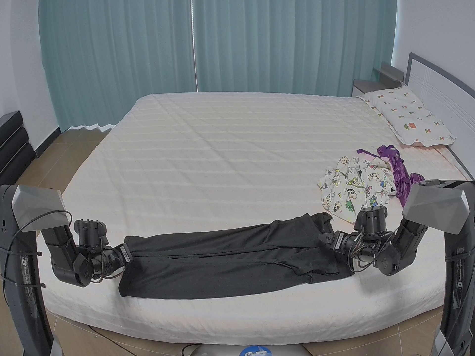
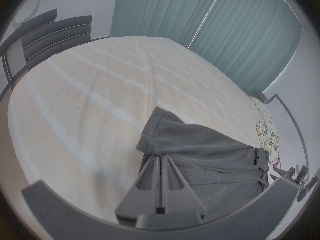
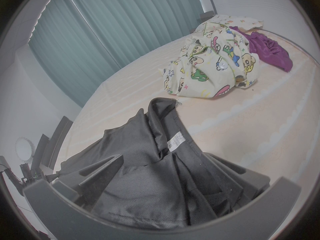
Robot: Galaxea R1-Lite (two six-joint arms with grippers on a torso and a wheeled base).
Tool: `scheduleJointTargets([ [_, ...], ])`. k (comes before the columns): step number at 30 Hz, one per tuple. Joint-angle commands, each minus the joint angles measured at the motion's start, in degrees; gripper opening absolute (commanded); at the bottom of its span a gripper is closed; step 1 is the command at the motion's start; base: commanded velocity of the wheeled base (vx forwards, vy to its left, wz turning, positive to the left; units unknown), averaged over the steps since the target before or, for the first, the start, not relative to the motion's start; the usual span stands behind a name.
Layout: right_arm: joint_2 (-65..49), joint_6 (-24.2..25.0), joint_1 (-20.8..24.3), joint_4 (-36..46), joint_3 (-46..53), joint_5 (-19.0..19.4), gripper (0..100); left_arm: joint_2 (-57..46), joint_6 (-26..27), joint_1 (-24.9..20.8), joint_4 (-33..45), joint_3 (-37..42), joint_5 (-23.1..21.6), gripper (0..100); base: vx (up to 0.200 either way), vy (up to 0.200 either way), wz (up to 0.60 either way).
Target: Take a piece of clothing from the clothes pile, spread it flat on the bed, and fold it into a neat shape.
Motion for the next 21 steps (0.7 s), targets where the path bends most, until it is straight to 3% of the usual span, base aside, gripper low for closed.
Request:
scheduleJointTargets([
  [1, 0.34, 0.0, -0.03, 0.04, -0.1, 1.31, 100, 0.23, -0.17, 0.01, -0.15, -0.11, 0.01, 0, 0.0, 0.0, 0.0],
  [21, 5.18, 0.0, 0.15, 1.89, -5.11, 6.23, 100, 0.49, -0.26, -0.08, -0.15, -0.2, 0.01, 0, 0.0, 0.0, 0.0],
])
